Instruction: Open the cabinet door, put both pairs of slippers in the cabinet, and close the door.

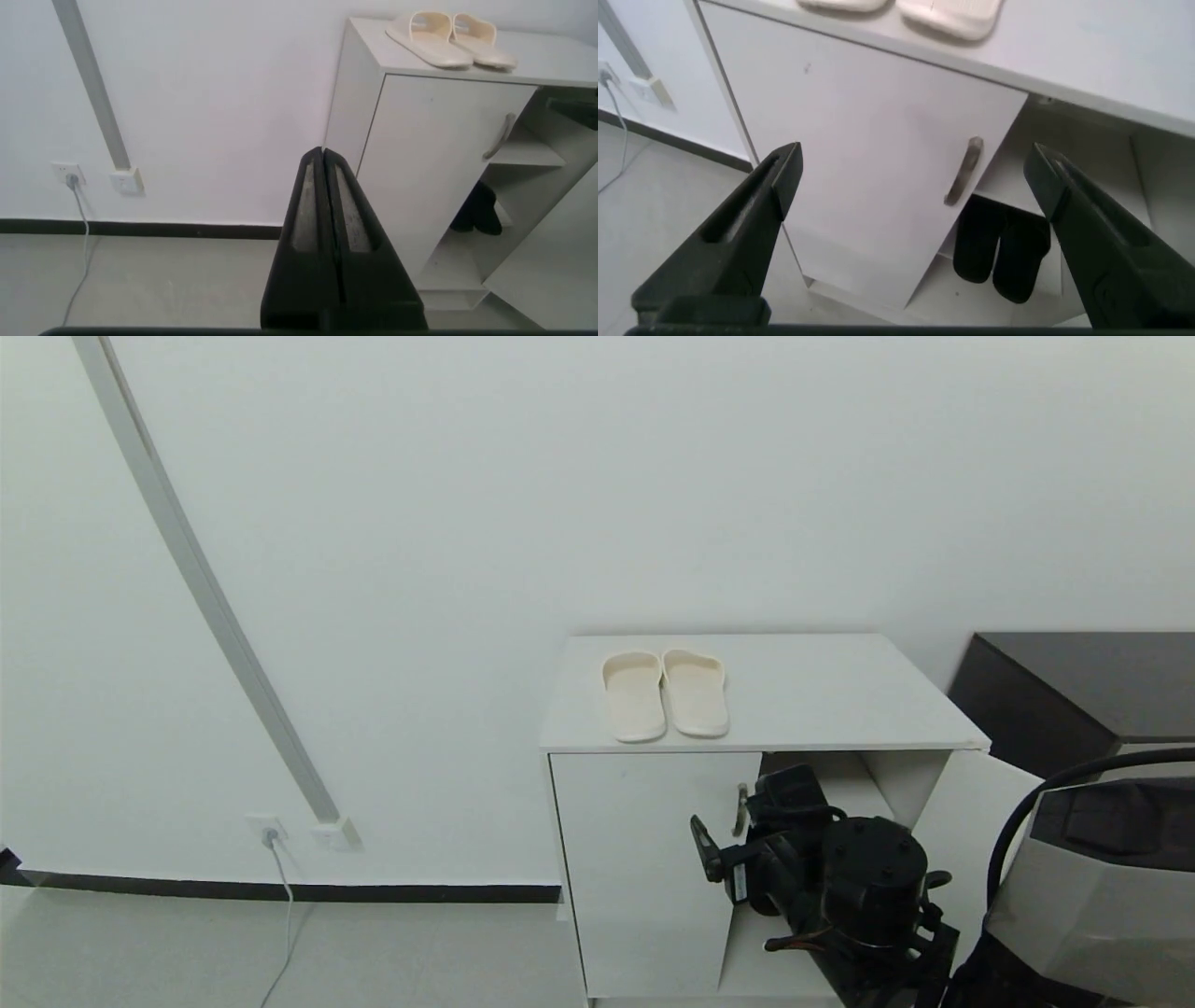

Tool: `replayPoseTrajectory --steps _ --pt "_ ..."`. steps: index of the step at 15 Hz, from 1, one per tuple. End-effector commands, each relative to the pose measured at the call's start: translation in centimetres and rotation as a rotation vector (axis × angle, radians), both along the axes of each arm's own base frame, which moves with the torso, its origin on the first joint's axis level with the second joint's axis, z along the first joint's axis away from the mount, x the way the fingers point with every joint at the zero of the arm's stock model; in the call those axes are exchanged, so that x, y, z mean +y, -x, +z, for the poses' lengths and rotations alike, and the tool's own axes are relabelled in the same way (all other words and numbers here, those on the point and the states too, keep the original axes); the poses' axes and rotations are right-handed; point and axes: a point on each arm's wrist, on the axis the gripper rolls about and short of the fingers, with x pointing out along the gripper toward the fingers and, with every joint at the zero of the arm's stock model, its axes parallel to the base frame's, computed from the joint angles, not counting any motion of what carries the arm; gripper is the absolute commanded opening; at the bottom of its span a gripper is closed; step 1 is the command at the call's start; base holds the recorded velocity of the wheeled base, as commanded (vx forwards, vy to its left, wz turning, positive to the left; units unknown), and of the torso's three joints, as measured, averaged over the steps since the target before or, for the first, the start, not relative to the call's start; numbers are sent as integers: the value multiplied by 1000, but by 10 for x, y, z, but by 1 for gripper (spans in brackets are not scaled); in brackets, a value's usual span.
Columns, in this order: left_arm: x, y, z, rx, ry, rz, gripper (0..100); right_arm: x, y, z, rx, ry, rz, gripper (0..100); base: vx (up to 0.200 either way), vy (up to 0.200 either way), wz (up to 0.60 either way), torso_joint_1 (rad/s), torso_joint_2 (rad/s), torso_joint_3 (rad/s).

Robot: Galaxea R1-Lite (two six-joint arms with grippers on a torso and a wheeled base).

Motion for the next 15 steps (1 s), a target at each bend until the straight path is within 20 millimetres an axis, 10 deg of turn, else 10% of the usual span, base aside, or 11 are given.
replayPoseTrajectory --steps 1,15 --pt "0 0 0 2 0 0 0 0 0 0 -2 0 1 100 0 0 0 198 -408 -222" --pt "0 0 0 0 -3 0 0 5 -6 -1 -26 19 10 100 0 0 0 141 -297 -158"
